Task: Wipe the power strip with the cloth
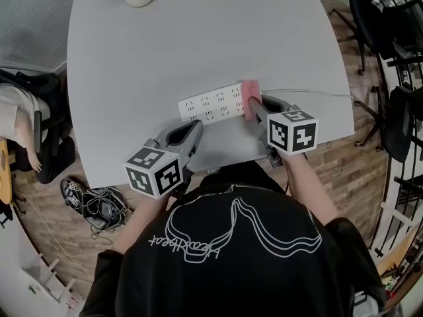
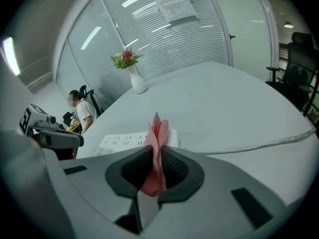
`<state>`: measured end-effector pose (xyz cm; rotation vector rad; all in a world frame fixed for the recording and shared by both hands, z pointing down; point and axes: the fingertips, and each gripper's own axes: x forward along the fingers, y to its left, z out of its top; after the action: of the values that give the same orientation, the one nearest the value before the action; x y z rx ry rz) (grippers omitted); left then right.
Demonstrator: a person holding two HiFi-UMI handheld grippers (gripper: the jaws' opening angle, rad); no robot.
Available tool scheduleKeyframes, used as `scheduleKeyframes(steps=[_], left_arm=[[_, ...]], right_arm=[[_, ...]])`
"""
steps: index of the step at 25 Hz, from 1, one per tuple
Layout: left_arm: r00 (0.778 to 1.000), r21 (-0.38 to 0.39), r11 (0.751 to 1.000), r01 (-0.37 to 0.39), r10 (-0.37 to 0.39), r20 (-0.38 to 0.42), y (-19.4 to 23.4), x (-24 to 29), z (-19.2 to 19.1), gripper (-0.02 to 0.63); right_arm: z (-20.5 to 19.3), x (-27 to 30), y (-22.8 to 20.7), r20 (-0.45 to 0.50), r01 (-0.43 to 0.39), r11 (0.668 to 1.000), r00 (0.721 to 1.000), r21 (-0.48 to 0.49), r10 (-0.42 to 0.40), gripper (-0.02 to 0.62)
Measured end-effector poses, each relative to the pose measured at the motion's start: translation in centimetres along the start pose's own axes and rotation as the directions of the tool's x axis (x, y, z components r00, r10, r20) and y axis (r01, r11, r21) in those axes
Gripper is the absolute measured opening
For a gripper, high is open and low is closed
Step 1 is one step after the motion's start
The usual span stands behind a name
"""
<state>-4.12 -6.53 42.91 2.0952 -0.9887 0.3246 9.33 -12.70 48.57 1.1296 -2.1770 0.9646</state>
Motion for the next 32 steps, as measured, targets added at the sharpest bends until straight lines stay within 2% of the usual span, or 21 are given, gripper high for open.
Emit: scheduleKeyframes(steps=[9, 20, 26, 32], left_arm=[[1.0, 0.001, 1.0, 0.009, -0.009, -0.009, -0.1, 0.1, -0.4, 0.014], [1.0, -0.008, 1.0, -0.005, 0.005, 0.001, 0.1, -0.5, -0.6, 0.014], [0.999, -0.02, 0.999, -0.031, 0.031, 0.024, 0.3, -1.7, -0.9, 0.014], [0.996, -0.038, 0.997, -0.07, 0.072, 0.055, 0.9, -3.6, -1.1, 0.014]], right_arm=[[-0.2, -1.4, -2.6, 0.022, 0.071, 0.997, 0.997, 0.02, -0.072, 0.069], [0.4, -1.7, -2.9, 0.039, 0.093, 0.996, 0.995, 0.012, -0.093, 0.044], [1.4, -1.8, -1.0, 0.058, 0.061, 0.998, 0.997, -0.027, -0.06, 0.043], [2.3, -1.2, 2.5, 0.063, -0.011, 0.997, 0.998, -0.075, 0.016, 0.043]])
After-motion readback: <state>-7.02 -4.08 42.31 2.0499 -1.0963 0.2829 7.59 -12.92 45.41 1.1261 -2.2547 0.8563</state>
